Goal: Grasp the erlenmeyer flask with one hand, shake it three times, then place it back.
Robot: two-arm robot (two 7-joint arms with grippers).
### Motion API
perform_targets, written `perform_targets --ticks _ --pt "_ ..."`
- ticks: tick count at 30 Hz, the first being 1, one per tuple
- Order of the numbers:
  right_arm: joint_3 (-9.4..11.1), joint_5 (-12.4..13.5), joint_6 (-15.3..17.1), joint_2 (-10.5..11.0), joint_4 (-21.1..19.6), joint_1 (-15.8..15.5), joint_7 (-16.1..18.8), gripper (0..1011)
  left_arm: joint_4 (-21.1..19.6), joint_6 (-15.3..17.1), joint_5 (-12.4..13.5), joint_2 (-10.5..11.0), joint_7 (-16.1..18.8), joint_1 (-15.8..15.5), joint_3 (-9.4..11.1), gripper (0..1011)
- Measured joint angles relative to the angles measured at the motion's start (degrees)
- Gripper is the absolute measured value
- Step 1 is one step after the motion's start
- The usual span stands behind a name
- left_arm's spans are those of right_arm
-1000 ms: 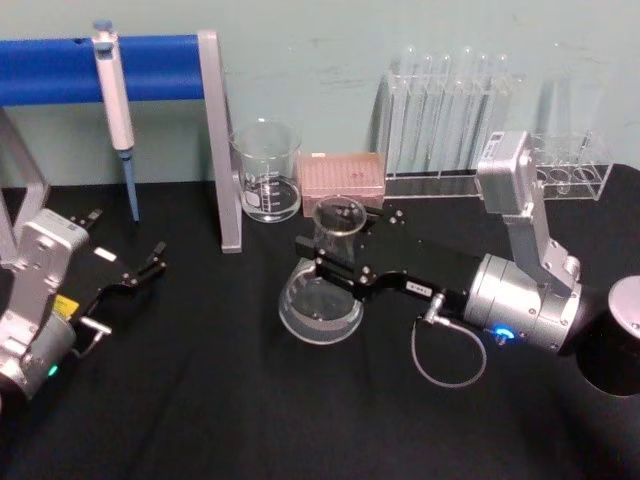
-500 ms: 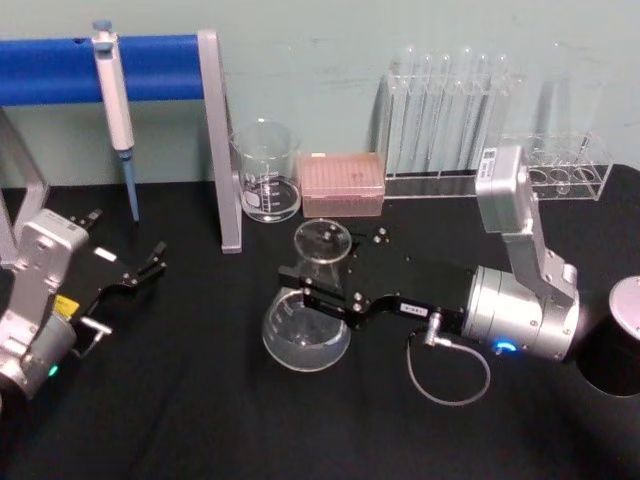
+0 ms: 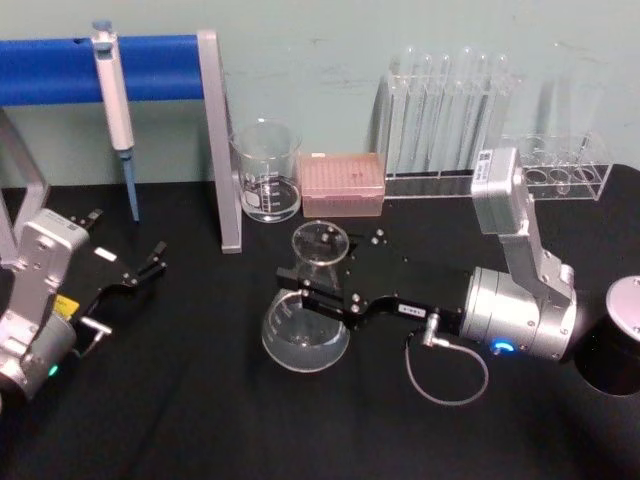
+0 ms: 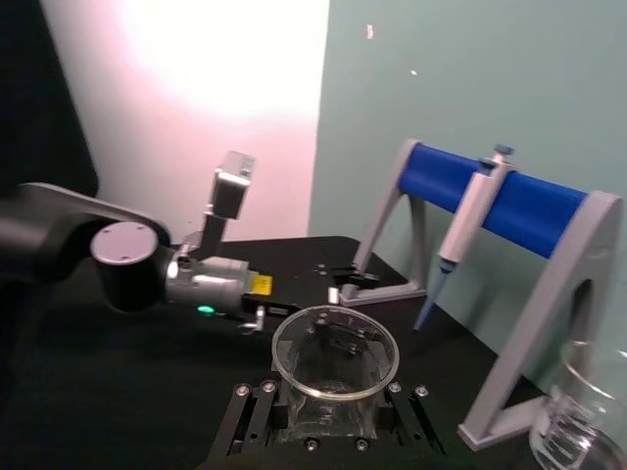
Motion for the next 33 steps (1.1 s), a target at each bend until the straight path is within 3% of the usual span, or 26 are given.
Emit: perform_targets --ticks 6,17,33 --pt "0.13 0.04 0.58 -0.35 0.38 0.06 -3.40 449 0.00 0.00 0.00 0.00 0.00 0.00 0.00 1001" --pt "2.34 -0.87 2.49 -2.44 1.35 -0.71 -10.88 449 0.00 0.00 0.00 0.00 0.00 0.00 0.00 1001" --pt "7.42 -5.10 3.91 -6.99 2.65 -2.65 -22.28 449 0.00 0.00 0.00 0.00 0.00 0.00 0.00 1001"
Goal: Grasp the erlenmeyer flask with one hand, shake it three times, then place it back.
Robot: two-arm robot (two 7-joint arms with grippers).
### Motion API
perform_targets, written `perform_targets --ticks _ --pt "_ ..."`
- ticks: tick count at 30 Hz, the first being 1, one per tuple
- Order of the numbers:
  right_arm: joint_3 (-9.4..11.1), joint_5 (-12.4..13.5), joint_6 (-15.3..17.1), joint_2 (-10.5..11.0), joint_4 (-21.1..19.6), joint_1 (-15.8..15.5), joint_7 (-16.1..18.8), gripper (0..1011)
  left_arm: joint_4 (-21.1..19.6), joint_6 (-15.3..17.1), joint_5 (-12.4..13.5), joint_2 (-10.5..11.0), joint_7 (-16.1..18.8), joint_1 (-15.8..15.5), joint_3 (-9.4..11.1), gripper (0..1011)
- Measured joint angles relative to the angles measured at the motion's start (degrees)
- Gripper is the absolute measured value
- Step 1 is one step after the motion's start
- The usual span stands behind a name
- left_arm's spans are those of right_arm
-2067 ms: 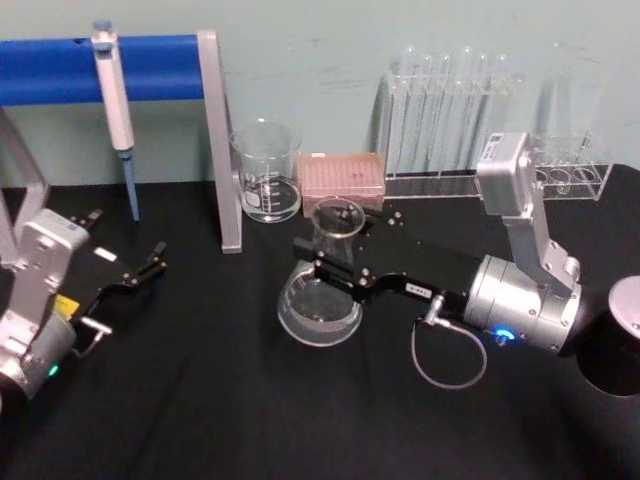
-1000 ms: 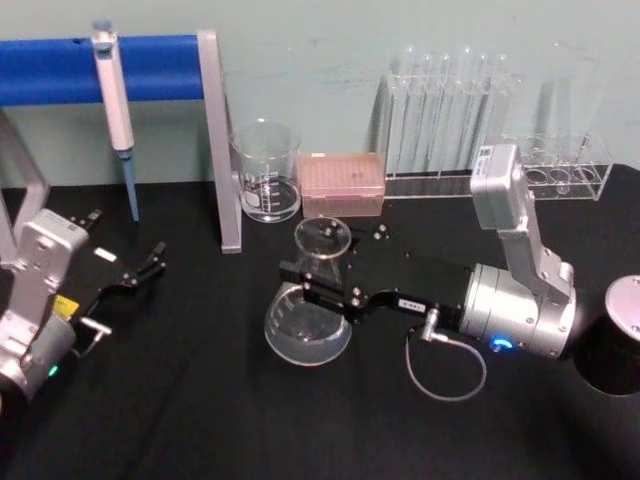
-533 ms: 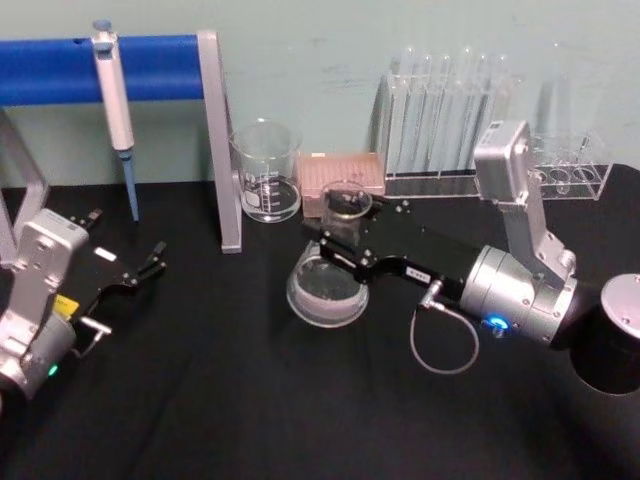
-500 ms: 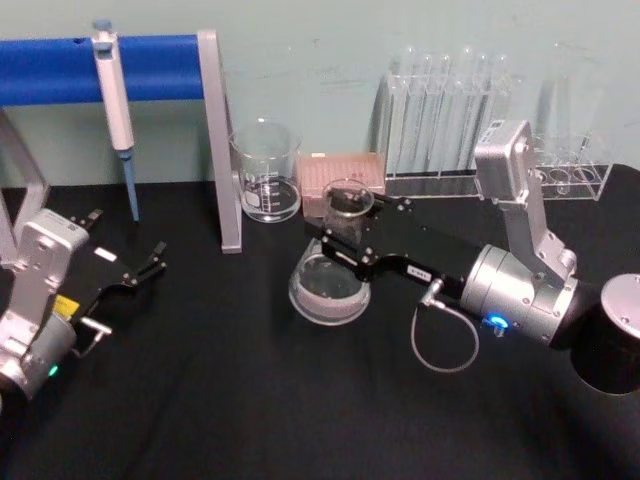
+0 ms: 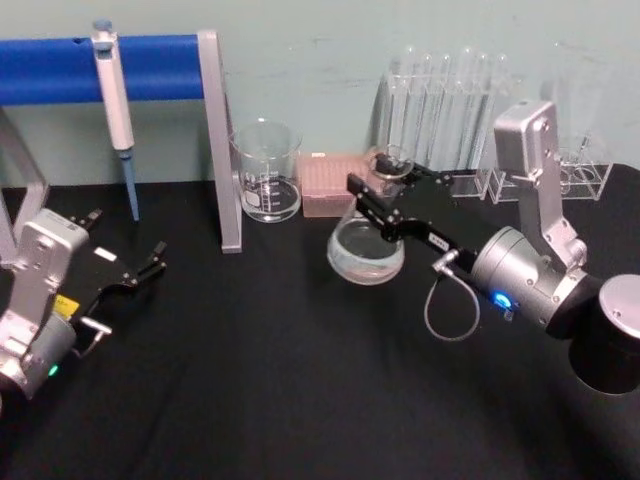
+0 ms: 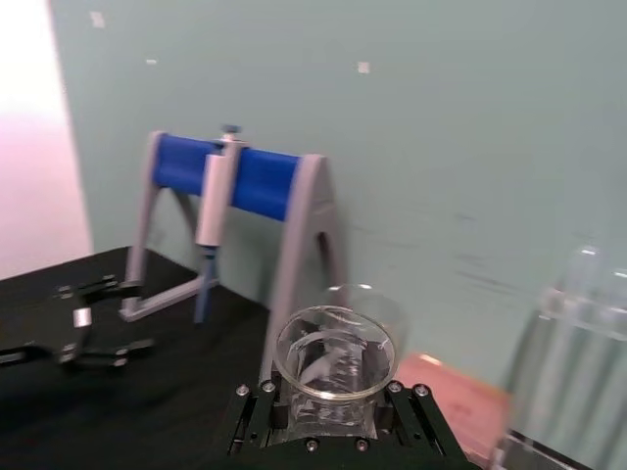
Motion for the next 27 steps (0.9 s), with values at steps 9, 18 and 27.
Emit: perform_targets --ticks 9,18,27 --pt "2.76 -2.21 1.05 -2.52 0.86 -0.79 -5.24 449 0.00 0.00 0.00 0.00 0.00 0.00 0.00 1001" --pt "5.37 -4.81 1.85 -5.12 1.70 -1.43 -10.63 449 0.00 0.00 0.00 0.00 0.00 0.00 0.00 1001" --pt "7.49 -6.83 3.05 -7.46 2.33 -1.81 -14.58 449 0.00 0.00 0.00 0.00 0.00 0.00 0.00 1001"
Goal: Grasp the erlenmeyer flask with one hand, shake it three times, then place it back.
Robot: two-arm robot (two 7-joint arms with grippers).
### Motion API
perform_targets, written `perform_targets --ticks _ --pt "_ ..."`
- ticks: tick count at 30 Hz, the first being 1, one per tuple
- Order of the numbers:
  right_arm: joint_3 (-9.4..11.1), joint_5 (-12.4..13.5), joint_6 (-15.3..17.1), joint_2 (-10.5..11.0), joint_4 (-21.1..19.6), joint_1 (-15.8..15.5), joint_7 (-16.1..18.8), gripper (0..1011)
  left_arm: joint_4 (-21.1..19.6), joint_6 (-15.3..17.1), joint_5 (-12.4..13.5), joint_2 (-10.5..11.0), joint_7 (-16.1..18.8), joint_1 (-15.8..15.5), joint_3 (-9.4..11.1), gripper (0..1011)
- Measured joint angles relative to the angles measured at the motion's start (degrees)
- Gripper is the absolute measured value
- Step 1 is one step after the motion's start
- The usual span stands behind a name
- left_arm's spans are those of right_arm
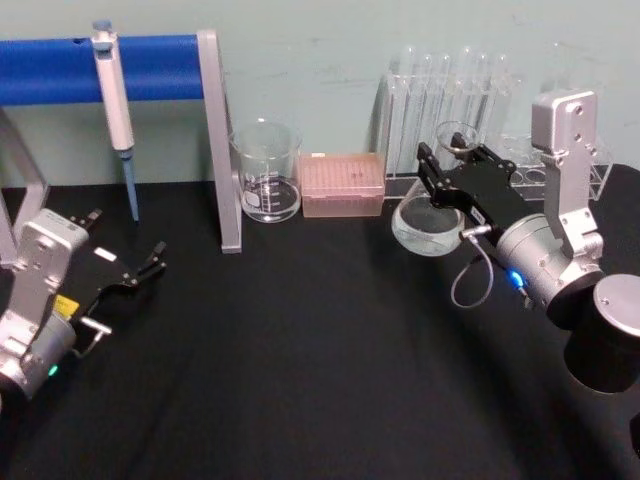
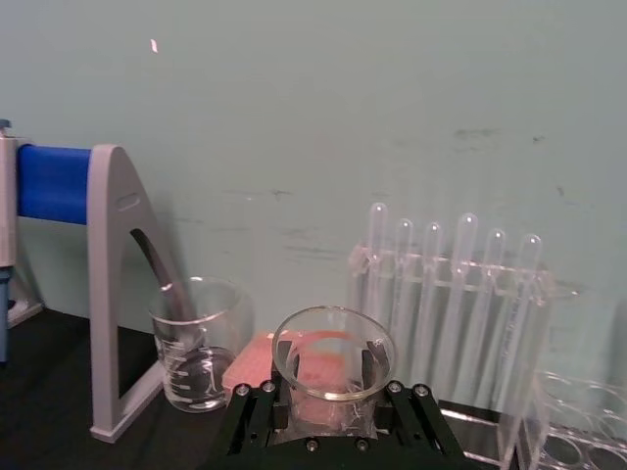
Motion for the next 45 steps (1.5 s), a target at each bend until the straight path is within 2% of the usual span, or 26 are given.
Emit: perform_targets --ticks 14,25,36,45 --pt "1.76 -2.46 0.94 -1.85 0.41 -0.29 -1.24 449 0.00 0.00 0.00 0.00 0.00 0.00 0.00 1001" --pt "2.64 -3.33 1.49 -2.86 0.53 -0.37 0.11 449 0.00 0.00 0.00 0.00 0.00 0.00 0.00 1001" --pt "2.59 -3.48 2.10 -2.81 0.20 -0.38 4.94 449 0.00 0.00 0.00 0.00 0.00 0.00 0.00 1001" --pt "1.57 -2.73 1.63 -1.42 -0.36 -0.51 11.15 449 0.00 0.00 0.00 0.00 0.00 0.00 0.00 1001"
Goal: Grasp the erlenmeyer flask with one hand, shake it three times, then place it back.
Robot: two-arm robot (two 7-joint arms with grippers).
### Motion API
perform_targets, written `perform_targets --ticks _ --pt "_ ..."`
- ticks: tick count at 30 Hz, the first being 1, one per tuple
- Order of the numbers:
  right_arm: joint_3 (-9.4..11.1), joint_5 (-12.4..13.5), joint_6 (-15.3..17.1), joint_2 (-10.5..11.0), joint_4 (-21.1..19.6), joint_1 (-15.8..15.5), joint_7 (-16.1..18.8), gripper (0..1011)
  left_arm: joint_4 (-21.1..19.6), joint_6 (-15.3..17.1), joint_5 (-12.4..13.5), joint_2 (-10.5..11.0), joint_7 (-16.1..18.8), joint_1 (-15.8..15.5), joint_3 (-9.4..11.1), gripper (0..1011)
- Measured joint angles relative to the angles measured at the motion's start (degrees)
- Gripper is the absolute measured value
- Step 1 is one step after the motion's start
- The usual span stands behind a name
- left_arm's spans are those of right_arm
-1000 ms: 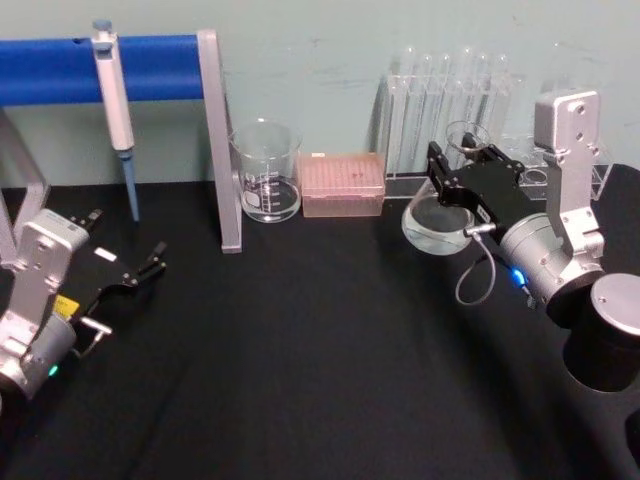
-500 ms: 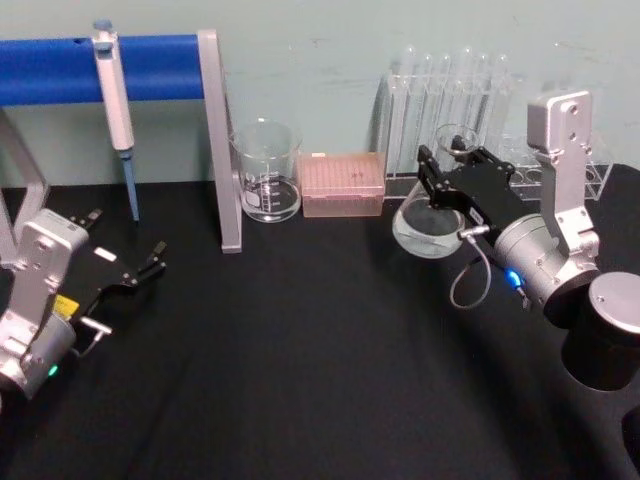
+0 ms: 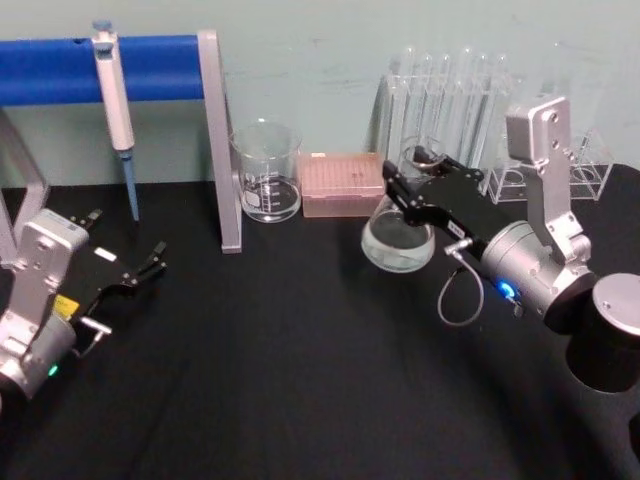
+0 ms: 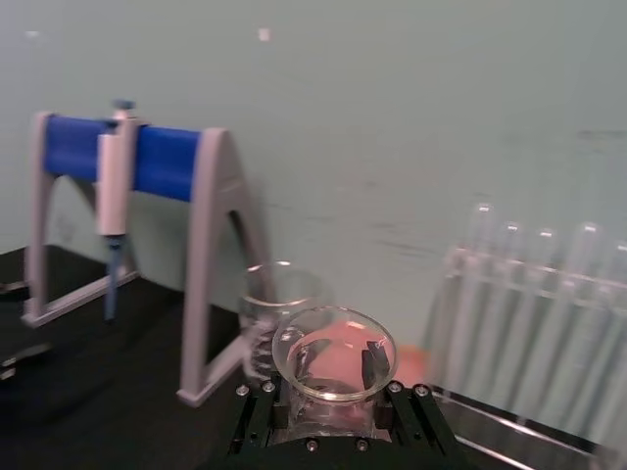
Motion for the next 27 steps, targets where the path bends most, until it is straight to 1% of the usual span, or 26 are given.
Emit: perform_targets --ticks 1,3,4,7,8,12,13,17,20,22,27 --pt "-0.38 0.20 -0.19 0.48 -0.09 0.01 1.16 449 0.00 0.00 0.00 0.00 0.00 0.00 0.00 1001" --pt "-0.80 0.45 -0.44 1.06 -0.24 0.07 2.35 449 0.00 0.00 0.00 0.00 0.00 0.00 0.00 1001" --pt "-1.24 0.75 -0.72 1.67 -0.35 0.14 3.70 449 0.00 0.00 0.00 0.00 0.00 0.00 0.00 1001" --pt "-1.92 1.22 -1.18 2.58 -0.49 0.27 5.48 449 0.00 0.00 0.00 0.00 0.00 0.00 0.00 1001" --pt "-2.42 1.52 -1.48 3.20 -0.52 0.40 6.56 449 0.00 0.00 0.00 0.00 0.00 0.00 0.00 1001" --pt "-3.56 2.44 -2.02 4.54 -0.70 0.68 8.92 449 0.00 0.00 0.00 0.00 0.00 0.00 0.00 1001" --pt "-4.03 2.85 -2.32 5.16 -0.75 0.82 10.08 449 0.00 0.00 0.00 0.00 0.00 0.00 0.00 1001" --pt "-5.07 3.54 -3.06 6.30 -0.77 1.15 12.27 449 0.00 0.00 0.00 0.00 0.00 0.00 0.00 1001" --pt "-6.26 4.25 -3.97 7.40 -0.76 1.64 14.41 449 0.00 0.00 0.00 0.00 0.00 0.00 0.00 1001" --pt "-6.84 4.60 -4.49 7.87 -0.58 1.94 15.31 449 0.00 0.00 0.00 0.00 0.00 0.00 0.00 1001" --pt "-7.84 5.07 -5.03 8.41 -0.04 2.51 15.93 449 0.00 0.00 0.00 0.00 0.00 0.00 0.00 1001"
